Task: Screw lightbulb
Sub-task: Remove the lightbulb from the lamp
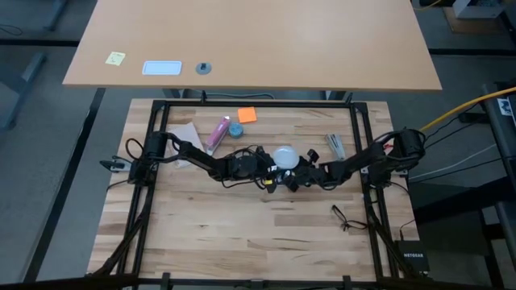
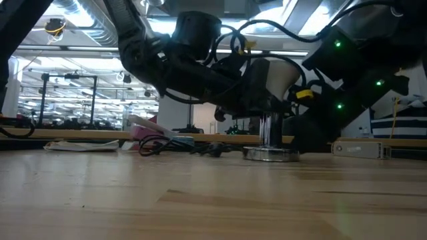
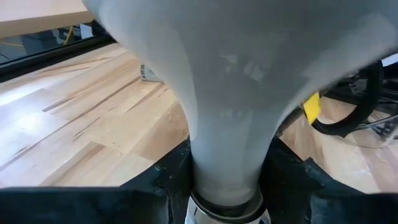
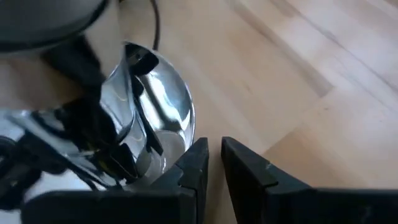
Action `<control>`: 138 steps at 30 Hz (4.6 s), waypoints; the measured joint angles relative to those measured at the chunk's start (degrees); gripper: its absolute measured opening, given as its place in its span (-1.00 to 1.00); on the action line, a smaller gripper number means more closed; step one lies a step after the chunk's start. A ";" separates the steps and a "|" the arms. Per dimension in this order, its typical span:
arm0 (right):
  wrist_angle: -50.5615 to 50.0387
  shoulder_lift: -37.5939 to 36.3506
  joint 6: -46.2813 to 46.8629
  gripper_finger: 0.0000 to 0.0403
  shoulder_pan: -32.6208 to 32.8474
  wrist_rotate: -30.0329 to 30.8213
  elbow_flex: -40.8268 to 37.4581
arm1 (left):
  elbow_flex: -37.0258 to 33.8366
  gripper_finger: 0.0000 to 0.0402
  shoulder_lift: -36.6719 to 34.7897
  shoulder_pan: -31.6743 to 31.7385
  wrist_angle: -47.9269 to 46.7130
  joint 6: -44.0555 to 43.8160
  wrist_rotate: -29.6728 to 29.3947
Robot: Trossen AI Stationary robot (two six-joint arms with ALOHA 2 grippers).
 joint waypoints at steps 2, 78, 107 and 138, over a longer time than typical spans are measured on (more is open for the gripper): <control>0.81 -0.01 0.01 -0.70 0.98 -0.77 -0.02 | 0.02 -0.25 -0.06 0.00 0.15 0.22 0.06; -9.57 -13.20 -4.87 -0.70 10.46 11.26 0.37 | -0.02 -0.24 -2.42 -5.70 0.32 1.15 -3.65; -11.01 -12.22 -11.41 -0.70 4.64 -0.09 0.35 | 0.11 -0.24 -2.58 -5.86 -1.01 -0.54 -3.15; 15.67 -12.09 -6.27 -0.70 0.62 -4.43 -13.38 | 0.11 -0.24 -2.49 -5.99 -0.75 -0.66 -1.98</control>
